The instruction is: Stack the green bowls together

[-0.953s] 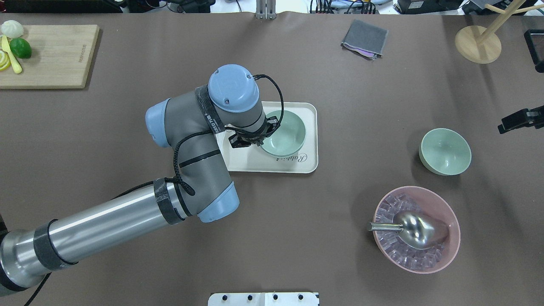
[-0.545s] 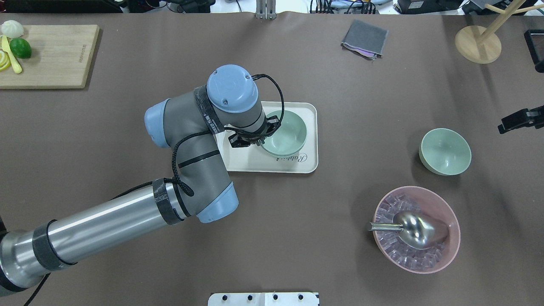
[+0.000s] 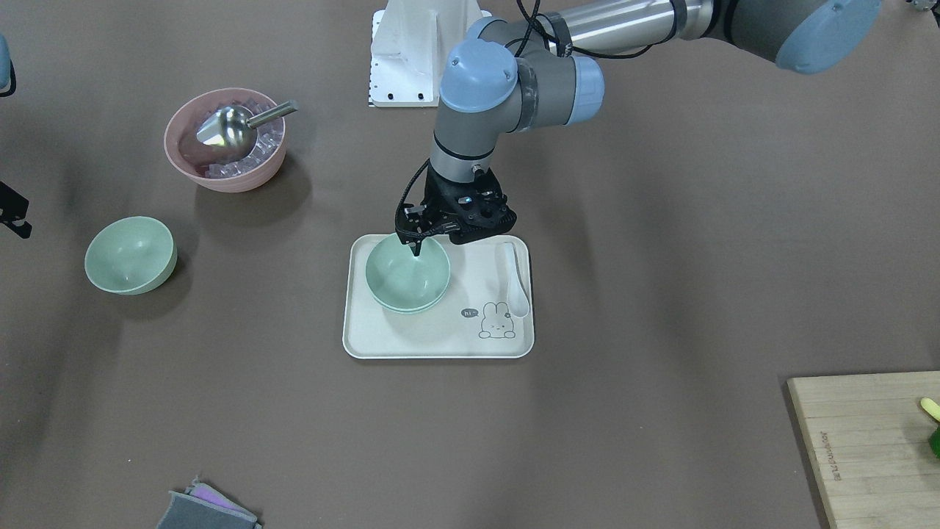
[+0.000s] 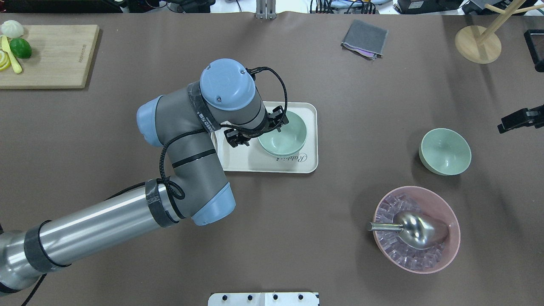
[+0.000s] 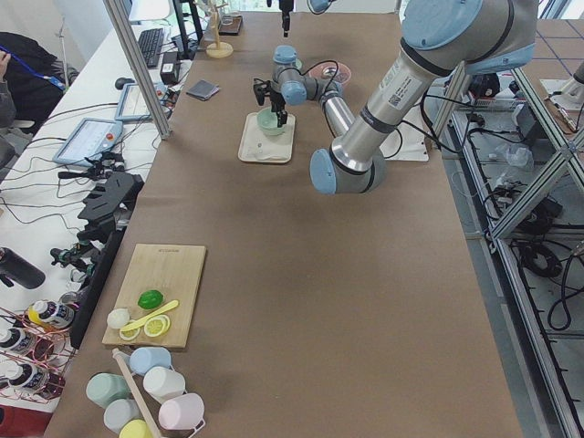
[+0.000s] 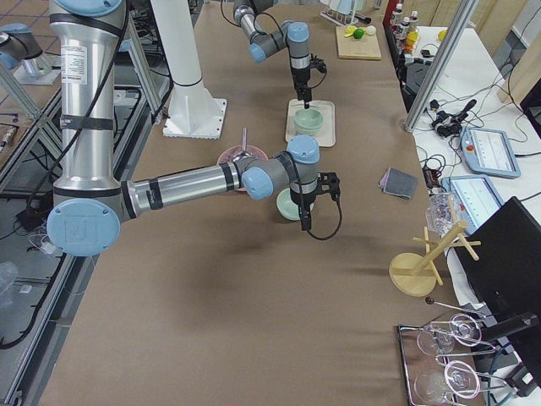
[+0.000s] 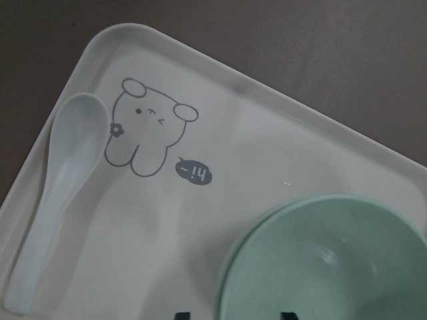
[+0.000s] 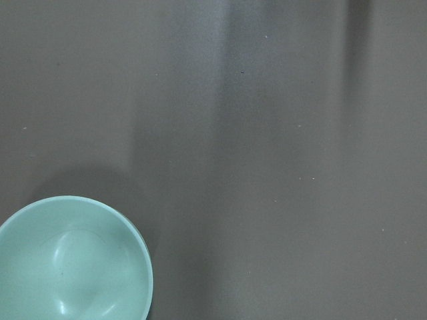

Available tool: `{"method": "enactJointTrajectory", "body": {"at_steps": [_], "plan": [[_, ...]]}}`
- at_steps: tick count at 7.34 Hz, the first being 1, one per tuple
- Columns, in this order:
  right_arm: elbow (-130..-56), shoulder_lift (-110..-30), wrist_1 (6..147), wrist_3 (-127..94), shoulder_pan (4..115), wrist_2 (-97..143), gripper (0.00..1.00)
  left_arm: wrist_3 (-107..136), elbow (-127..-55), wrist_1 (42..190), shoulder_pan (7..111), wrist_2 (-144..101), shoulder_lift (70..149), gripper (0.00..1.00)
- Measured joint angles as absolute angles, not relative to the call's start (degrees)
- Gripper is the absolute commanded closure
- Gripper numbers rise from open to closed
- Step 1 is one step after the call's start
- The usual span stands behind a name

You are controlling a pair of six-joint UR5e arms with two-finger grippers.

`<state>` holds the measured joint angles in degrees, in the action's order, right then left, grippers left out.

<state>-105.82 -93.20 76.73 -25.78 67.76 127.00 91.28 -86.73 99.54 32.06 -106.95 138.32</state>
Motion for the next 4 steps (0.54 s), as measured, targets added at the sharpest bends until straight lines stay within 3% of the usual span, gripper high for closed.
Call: {"method": "enactJointTrajectory", "body": {"at_steps": [4], "plan": [[-105.8, -93.4, 76.7, -26.4, 67.4, 127.1, 0.0, 71.5, -104.4, 98.5, 42.3, -120.0, 118.2, 0.02]]}}
